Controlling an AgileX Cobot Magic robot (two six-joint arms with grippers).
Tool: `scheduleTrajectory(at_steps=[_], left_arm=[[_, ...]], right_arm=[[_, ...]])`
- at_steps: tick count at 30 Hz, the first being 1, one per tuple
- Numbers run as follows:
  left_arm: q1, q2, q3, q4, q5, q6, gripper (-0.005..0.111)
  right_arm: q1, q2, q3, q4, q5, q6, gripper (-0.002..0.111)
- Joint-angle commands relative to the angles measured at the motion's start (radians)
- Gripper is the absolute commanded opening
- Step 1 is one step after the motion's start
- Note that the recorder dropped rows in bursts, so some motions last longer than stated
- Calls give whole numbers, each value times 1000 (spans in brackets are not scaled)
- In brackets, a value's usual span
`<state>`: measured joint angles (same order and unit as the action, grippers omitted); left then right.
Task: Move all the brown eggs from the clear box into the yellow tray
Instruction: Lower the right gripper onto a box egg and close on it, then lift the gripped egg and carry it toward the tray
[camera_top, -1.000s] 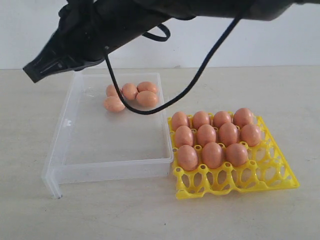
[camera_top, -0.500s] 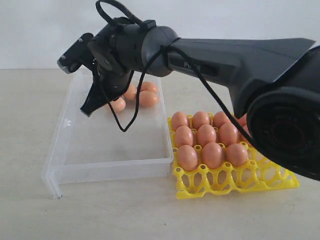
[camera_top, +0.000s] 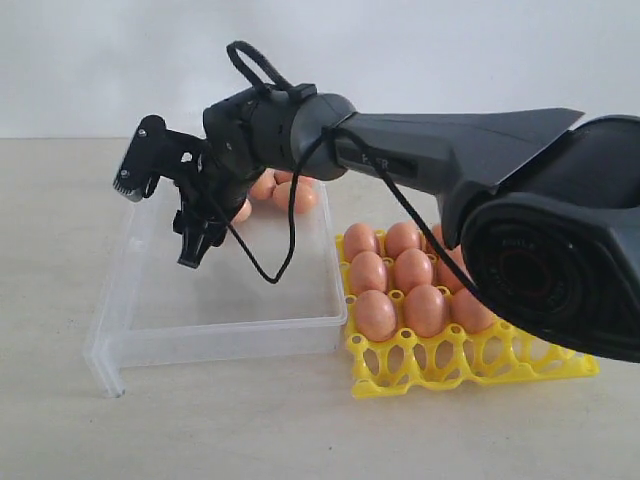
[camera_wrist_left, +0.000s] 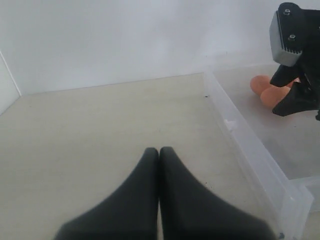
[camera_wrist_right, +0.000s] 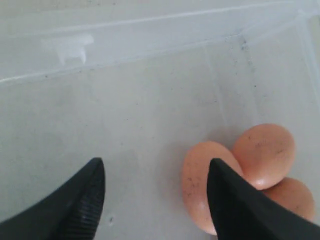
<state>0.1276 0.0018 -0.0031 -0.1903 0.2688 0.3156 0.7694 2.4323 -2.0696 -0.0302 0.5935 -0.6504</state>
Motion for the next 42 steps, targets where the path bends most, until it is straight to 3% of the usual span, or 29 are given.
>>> scheduleTrajectory(at_steps=[1, 8, 18, 21, 25, 26, 35, 38, 42], left_arm=[[1, -2, 3, -7, -9, -9, -4], [1, -2, 3, -7, -9, -9, -4], [1, -2, 3, -7, -8, -9, -4], [1, -2, 3, -7, -8, -9, -4], [1, -2, 3, -7, -8, -9, -4], [1, -2, 3, -7, -8, -9, -4], [1, -2, 3, -7, -10, -9, -4], [1, -2, 3, -7, -10, -9, -4], [1, -2, 3, -7, -10, -9, -4]], right_arm=[[-2, 24, -6, -104, -45, 11, 58], [-14, 70, -6, -293, -109, 159, 58], [-54, 110, -6, -323, -145, 340, 58], [-62, 111, -6, -323, -147, 390, 45], [-62, 111, -6, -323, -147, 438, 4], [-62, 111, -6, -320, -147, 459, 0], [-48, 38, -6, -306, -96, 618, 0], [-32, -23, -1, -223, -86, 643, 0], [-29, -107, 79, -43, -283, 626, 0]])
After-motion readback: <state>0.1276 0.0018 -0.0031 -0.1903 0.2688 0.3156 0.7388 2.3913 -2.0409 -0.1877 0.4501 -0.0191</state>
